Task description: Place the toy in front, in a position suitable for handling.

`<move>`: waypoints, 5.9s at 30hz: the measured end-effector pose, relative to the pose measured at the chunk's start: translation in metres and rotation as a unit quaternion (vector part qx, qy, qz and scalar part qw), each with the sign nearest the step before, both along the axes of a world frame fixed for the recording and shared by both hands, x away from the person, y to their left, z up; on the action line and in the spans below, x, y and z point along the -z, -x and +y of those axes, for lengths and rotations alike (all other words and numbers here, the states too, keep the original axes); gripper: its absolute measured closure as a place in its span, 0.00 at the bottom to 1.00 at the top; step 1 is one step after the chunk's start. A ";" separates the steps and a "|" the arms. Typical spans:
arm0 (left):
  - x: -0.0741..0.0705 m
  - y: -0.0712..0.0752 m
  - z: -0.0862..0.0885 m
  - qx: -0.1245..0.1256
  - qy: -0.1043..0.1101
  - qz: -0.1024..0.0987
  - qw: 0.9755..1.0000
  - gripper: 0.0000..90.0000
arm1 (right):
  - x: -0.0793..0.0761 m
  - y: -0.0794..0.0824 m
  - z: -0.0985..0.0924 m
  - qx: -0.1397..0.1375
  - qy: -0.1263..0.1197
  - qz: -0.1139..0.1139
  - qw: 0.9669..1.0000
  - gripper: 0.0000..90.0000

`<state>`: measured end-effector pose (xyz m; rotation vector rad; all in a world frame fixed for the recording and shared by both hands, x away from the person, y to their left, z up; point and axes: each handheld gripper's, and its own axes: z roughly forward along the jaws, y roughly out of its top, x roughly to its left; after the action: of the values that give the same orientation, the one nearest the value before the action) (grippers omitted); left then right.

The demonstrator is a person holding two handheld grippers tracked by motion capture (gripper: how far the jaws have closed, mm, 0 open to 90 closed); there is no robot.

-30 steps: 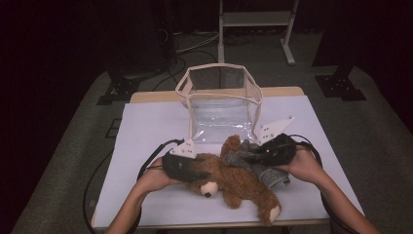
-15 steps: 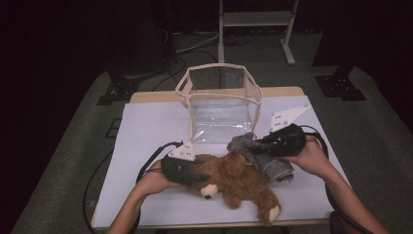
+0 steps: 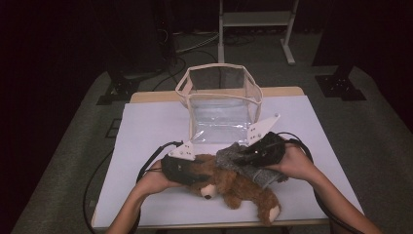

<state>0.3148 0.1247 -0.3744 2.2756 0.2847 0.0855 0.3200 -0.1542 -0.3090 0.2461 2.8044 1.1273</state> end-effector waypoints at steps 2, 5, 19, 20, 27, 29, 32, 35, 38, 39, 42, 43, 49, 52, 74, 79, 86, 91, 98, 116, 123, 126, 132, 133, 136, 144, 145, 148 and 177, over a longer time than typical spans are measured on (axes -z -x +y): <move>0.000 0.000 0.000 0.000 -0.002 -0.001 1.000 0.57 | 0.001 0.000 -0.002 0.006 0.017 -0.003 1.000 0.88; 0.000 0.000 0.000 0.001 0.000 0.001 1.000 0.57 | 0.010 -0.002 -0.007 0.011 0.035 0.005 0.999 0.88; -0.001 0.003 -0.001 0.000 -0.001 -0.002 1.000 0.57 | 0.042 0.016 -0.100 0.092 0.003 0.063 0.994 0.88; -0.001 0.003 -0.001 0.000 -0.001 -0.002 1.000 0.57 | 0.043 0.017 -0.102 0.093 0.004 0.065 0.994 0.88; -0.002 0.002 -0.003 0.000 -0.003 0.000 1.000 0.56 | 0.045 0.017 -0.115 0.105 -0.001 0.072 0.992 0.88; -0.002 0.001 -0.004 -0.001 -0.007 -0.001 1.000 0.55 | 0.039 0.016 -0.113 0.103 -0.006 0.067 0.992 0.88; -0.002 0.000 -0.005 -0.001 -0.009 -0.002 1.000 0.55 | 0.028 0.015 -0.102 0.091 -0.012 0.048 0.995 0.88; -0.002 0.000 -0.004 -0.001 -0.010 -0.002 1.000 0.55 | 0.019 0.013 -0.084 0.070 -0.020 0.030 0.997 0.88; -0.002 0.000 -0.003 -0.002 -0.010 -0.002 1.000 0.56 | 0.021 0.013 -0.077 0.061 -0.013 0.027 0.998 0.88; -0.002 0.000 -0.003 -0.004 -0.008 -0.001 1.000 0.56 | 0.024 0.013 -0.076 0.059 -0.008 0.027 0.998 0.88; -0.002 0.000 -0.002 -0.005 -0.005 0.000 1.000 0.56 | 0.036 0.014 -0.085 0.070 -0.007 0.043 0.997 0.88; -0.001 -0.001 -0.002 -0.005 -0.004 0.000 1.000 0.56 | 0.041 0.014 -0.091 0.079 -0.013 0.052 0.995 0.88; -0.002 -0.002 -0.005 -0.010 -0.002 -0.001 1.000 0.55 | 0.060 0.023 -0.123 0.106 -0.070 0.084 0.988 0.88; -0.003 -0.002 -0.006 -0.012 -0.008 -0.002 1.000 0.55 | 0.047 0.027 -0.118 0.094 -0.078 0.064 0.990 0.88; -0.001 -0.003 -0.007 -0.013 0.000 0.000 1.000 0.54 | 0.032 -0.009 -0.001 0.013 0.009 0.016 1.000 0.89; -0.002 -0.003 -0.009 -0.011 -0.008 -0.002 1.000 0.53 | 0.020 -0.003 -0.006 0.008 -0.011 0.011 1.000 0.88; -0.001 -0.001 -0.007 -0.010 -0.006 -0.002 1.000 0.53 | 0.021 -0.007 0.008 -0.002 0.002 0.012 1.000 0.88; 0.000 0.001 -0.006 -0.008 0.003 -0.001 1.000 0.53 | 0.036 -0.014 -0.026 0.035 -0.004 0.038 0.999 0.88; 0.000 0.002 -0.008 -0.007 -0.002 -0.008 1.000 0.53 | 0.025 -0.009 -0.046 0.048 -0.012 0.036 0.998 0.88; 0.007 0.011 -0.001 -0.006 0.029 -0.027 0.999 0.47 | 0.026 -0.025 0.041 -0.033 0.048 0.070 0.996 0.88; -0.003 0.011 0.006 -0.017 0.021 -0.033 0.999 0.31 | 0.036 -0.013 0.023 -0.026 0.036 0.077 0.996 0.89; -0.004 0.010 0.010 -0.027 0.011 -0.032 0.999 0.30 | 0.037 -0.013 0.020 -0.029 0.032 0.077 0.996 0.89; 0.005 0.010 0.011 -0.016 0.011 -0.025 0.999 0.49 | 0.027 -0.017 0.026 -0.039 0.037 0.085 0.995 0.89; 0.006 0.011 0.011 -0.014 0.013 -0.026 0.999 0.49 | 0.027 -0.017 0.026 -0.039 0.037 0.085 0.995 0.89; 0.008 0.011 0.011 -0.007 0.024 -0.027 0.999 0.49 | 0.011 -0.018 0.041 -0.057 0.017 0.072 0.996 0.89; 0.011 0.014 0.013 0.000 0.030 -0.024 0.999 0.49 | 0.028 -0.017 0.080 -0.073 -0.010 0.066 0.995 0.88; 0.012 0.014 0.014 0.000 0.031 -0.022 0.999 0.49 | 0.028 -0.017 0.080 -0.073 -0.010 0.066 0.995 0.88; 0.013 0.014 0.015 0.000 0.036 -0.022 0.999 0.49 | 0.032 -0.015 0.077 -0.078 -0.006 0.061 0.995 0.88; 0.015 0.013 0.017 -0.014 0.030 -0.010 0.999 0.52 | 0.027 0.006 0.012 -0.038 0.012 0.044 0.998 0.88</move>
<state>0.3015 0.1417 -0.3893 2.2109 0.3042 0.1138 0.3143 -0.1424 -0.3356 0.1938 2.9255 1.1225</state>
